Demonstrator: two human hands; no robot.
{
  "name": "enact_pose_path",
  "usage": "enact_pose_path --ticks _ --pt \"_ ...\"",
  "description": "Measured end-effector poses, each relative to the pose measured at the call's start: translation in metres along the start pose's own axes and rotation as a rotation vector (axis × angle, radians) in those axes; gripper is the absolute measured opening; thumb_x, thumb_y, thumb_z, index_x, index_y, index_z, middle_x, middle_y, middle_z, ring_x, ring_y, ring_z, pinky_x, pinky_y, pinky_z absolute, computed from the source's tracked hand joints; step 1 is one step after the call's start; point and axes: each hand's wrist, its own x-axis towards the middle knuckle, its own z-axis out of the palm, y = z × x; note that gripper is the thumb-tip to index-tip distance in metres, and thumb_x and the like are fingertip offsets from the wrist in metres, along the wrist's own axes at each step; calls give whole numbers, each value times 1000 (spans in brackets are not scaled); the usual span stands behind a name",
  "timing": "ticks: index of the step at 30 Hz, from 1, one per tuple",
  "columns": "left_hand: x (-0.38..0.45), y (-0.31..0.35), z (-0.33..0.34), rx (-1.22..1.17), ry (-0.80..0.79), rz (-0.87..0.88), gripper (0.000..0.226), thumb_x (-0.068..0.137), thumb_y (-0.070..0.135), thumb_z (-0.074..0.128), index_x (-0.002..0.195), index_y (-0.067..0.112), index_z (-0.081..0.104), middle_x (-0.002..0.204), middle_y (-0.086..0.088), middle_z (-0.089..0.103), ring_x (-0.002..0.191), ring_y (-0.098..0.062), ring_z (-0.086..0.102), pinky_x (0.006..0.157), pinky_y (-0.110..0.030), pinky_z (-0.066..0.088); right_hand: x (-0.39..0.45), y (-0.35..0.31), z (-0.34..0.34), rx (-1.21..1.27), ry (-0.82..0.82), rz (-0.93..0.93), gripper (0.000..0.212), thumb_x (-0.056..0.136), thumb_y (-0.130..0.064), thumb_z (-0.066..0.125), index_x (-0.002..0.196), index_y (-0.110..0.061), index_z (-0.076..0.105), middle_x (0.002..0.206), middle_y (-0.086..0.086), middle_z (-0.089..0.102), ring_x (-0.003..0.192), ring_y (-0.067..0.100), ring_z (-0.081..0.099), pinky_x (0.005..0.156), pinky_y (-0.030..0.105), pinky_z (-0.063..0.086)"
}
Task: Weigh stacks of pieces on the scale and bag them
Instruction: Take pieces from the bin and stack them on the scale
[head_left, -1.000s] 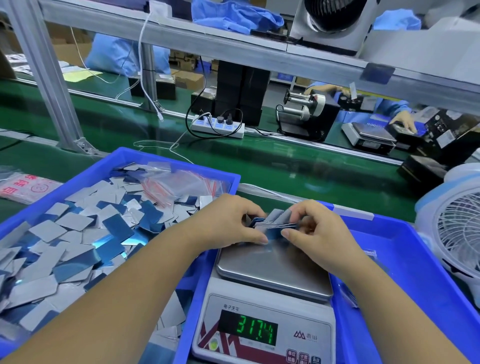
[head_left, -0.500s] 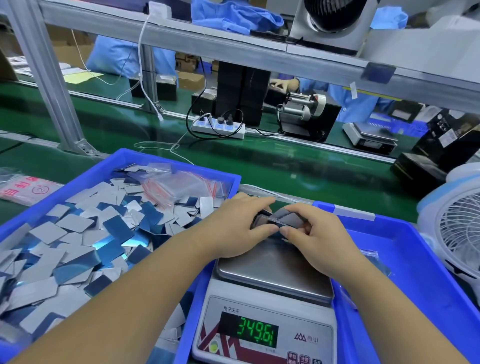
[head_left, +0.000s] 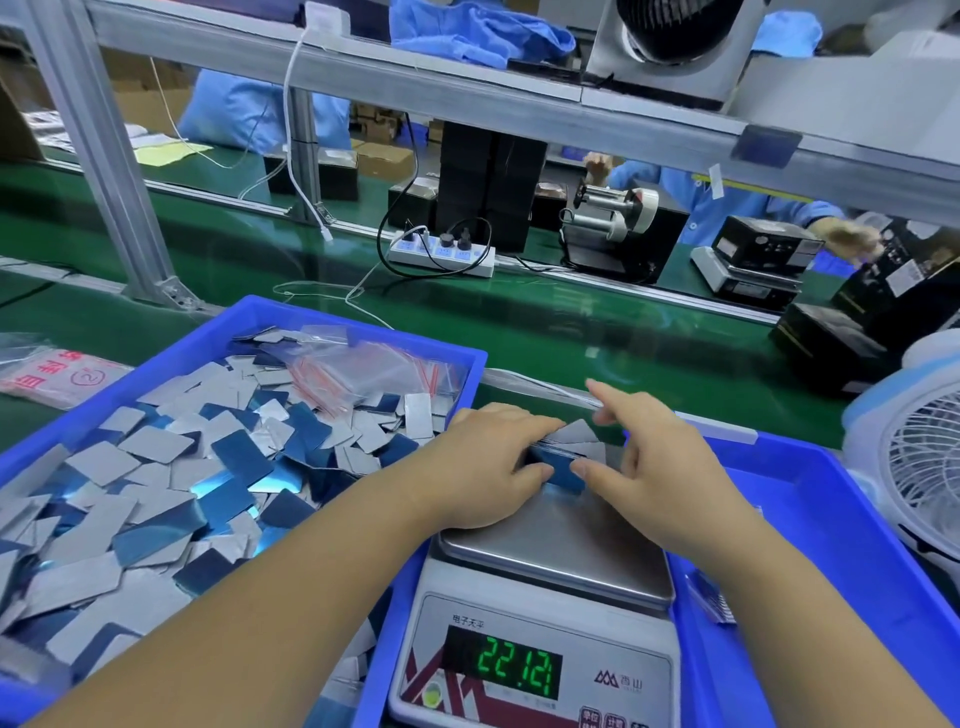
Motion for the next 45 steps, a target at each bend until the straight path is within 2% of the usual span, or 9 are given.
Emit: enact_pose_path --ticks 3,6,12,19,22,26,35,41,45 --pt "0 1 1 0 1 15 45 98 33 52 143 35 46 100 13 50 116 -14 45 100 -38 35 0 -9 0 -19 -4 -96 45 85 -21 73 127 -33 62 101 -22 56 78 -13 50 71 9 35" --pt "0 1 0 -15 -13 -24 51 100 36 52 149 31 40 123 8 56 128 -14 42 110 -40 31 2 -6 -3 -89 -26 -41 20 84 -29 73 104 -29 73 87 -21 63 79 -9 52 71 10 40" --pt "-3 8 0 -50 -25 -44 63 99 24 48 156 29 21 151 2 42 134 -10 27 108 -28 20 1 -16 8 15 -18 9 32 78 -21 76 109 -28 71 70 -48 52 77 -20 51 70 -2 34" --pt "-1 16 3 -34 -92 -64 78 91 17 46 159 24 8 156 -1 35 143 -18 27 119 -41 20 4 -27 19 64 -5 1 34 79 -9 69 107 -27 70 66 -41 53 71 -20 50 67 0 33" --pt "-1 15 -4 -196 17 -90 70 84 23 46 153 27 34 148 3 48 135 -14 41 115 -34 31 3 -23 12 50 14 37 29 80 -11 71 105 -26 71 68 -52 48 70 -21 50 67 -1 34" --pt "0 6 -8 -271 156 -154 23 94 32 55 104 29 76 95 13 73 92 -5 63 84 -28 50 1 -19 7 48 -16 60 26 80 -15 73 99 -32 68 63 -50 48 70 -20 51 65 -1 35" --pt "2 0 -9 -603 163 -237 14 88 25 70 77 30 78 73 13 73 66 4 62 61 -7 44 2 -16 14 22 -55 49 31 79 -27 70 107 -38 62 79 -31 56 80 -18 50 69 2 36" --pt "7 -2 -5 -666 293 -303 11 92 22 68 87 32 72 63 14 65 57 0 53 54 -9 39 1 -13 18 3 -57 92 63 79 -33 70 135 -43 44 79 -26 48 70 -9 48 62 8 33" --pt "9 -3 -1 -589 289 -308 11 93 25 66 85 31 70 64 14 66 59 -2 58 60 -15 44 1 -14 19 -38 -42 63 59 81 -34 72 136 -39 52 84 -30 50 75 -10 44 68 6 31"
